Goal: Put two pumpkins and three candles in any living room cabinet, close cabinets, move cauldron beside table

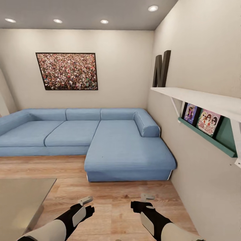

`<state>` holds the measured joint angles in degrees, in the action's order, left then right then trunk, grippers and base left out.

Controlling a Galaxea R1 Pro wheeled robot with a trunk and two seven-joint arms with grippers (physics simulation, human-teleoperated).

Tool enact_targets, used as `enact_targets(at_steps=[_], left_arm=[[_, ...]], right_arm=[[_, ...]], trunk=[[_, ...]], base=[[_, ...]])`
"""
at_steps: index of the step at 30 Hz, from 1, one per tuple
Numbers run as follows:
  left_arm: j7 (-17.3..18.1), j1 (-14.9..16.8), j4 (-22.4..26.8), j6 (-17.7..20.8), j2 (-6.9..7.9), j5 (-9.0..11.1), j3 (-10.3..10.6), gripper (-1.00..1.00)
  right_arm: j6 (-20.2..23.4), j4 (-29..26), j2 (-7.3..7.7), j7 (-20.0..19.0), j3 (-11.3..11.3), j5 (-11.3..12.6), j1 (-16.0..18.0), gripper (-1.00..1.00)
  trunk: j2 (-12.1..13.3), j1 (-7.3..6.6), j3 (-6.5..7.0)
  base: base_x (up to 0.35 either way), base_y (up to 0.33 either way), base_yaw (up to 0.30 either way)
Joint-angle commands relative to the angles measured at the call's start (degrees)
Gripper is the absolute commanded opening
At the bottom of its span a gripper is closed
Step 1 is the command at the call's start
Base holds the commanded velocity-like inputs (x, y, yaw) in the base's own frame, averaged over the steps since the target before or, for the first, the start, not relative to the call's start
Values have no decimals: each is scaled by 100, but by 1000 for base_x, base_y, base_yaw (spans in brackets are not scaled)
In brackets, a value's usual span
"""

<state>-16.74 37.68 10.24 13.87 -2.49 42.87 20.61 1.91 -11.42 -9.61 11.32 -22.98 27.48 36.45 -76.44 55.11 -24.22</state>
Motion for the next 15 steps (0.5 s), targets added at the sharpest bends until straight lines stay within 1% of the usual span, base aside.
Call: enact_targets(at_steps=[1,6,11,15], left_arm=[[-40,2,13,24,3,46,48,100],[-40,2,13,23,3,46,48,100],[-40,2,13,25,3,46,48,100],[-40,2,13,23,3,46,48,100]], right_arm=[[20,-10,1,37,-49,38,3,100],[20,-10,3,37,-49,38,3,100],[20,-10,3,37,-49,38,3,100],[20,-10,3,37,-52,38,3,100]], trunk=[[-3,0,-6],[-3,0,-6],[-3,0,-6],[-3,0,-6]], base=[[18,-58,0],[13,-197,0],[96,-114,0],[91,-204,0]])
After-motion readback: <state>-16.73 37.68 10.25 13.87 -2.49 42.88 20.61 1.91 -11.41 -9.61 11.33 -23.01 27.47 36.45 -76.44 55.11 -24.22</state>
